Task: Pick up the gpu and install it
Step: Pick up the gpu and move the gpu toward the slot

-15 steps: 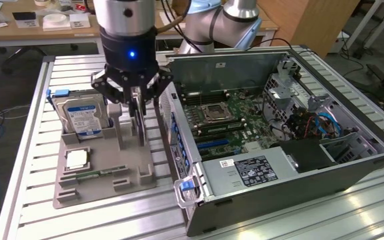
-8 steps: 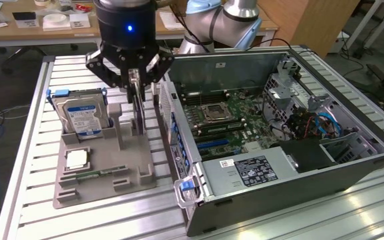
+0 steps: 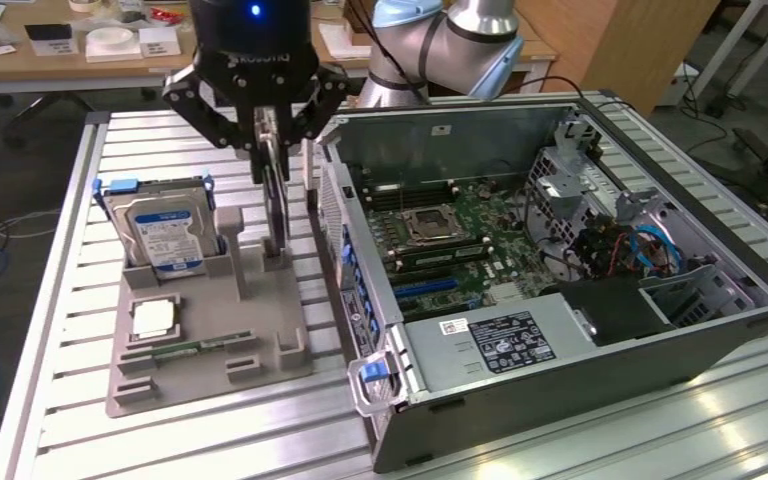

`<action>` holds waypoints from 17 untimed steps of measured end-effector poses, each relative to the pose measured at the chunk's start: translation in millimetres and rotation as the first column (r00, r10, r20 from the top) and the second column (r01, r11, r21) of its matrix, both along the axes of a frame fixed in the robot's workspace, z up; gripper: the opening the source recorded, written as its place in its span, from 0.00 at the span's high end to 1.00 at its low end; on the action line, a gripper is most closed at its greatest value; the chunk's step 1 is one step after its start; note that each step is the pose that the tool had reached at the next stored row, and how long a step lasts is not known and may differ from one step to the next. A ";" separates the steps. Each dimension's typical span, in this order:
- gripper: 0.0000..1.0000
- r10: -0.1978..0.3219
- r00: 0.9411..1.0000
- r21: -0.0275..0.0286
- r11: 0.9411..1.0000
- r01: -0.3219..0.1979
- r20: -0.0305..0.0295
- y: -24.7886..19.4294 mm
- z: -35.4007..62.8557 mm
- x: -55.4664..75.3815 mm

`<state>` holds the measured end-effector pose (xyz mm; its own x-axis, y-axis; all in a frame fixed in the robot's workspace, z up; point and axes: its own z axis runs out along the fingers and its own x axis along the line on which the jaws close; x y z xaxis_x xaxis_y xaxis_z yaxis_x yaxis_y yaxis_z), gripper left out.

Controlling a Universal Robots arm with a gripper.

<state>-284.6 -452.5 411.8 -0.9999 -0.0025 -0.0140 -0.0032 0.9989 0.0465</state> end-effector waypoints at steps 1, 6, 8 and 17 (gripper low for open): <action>0.73 0.000 1.000 0.000 1.000 0.000 0.000 0.0 3.6 0.0; 0.73 0.000 1.000 0.000 1.000 0.000 0.000 0.0 17.3 0.0; 0.73 0.000 1.000 0.000 1.000 0.000 0.000 0.0 19.4 -0.1; 0.73 0.000 1.000 0.000 1.000 0.000 0.000 0.0 19.5 3.5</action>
